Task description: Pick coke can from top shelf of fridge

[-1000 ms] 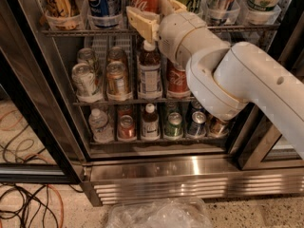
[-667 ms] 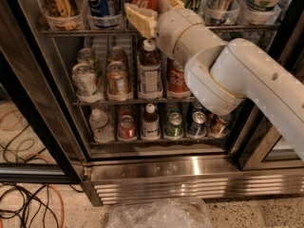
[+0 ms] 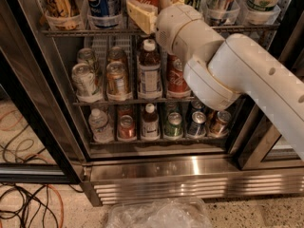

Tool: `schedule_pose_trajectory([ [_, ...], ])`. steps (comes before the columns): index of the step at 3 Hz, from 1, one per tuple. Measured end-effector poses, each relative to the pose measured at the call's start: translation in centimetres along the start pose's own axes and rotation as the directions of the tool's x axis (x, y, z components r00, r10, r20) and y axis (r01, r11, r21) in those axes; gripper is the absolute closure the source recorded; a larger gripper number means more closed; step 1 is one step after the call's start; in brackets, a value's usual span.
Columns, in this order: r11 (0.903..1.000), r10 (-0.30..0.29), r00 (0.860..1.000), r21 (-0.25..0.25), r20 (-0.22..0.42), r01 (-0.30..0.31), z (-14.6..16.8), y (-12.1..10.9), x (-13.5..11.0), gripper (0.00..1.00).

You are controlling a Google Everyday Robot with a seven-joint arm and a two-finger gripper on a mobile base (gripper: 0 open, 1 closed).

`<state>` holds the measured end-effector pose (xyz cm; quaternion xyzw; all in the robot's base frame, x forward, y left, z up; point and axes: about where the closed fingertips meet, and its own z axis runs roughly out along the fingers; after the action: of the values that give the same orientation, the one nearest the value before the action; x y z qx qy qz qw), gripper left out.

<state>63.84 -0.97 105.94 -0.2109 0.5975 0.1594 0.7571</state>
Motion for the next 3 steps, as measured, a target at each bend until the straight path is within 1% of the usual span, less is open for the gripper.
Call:
schedule_pose_trajectory([
  [3,1.0,0.001,1.0,0.003,-0.013,-0.001,0.4,0.12,-0.35,0.4],
])
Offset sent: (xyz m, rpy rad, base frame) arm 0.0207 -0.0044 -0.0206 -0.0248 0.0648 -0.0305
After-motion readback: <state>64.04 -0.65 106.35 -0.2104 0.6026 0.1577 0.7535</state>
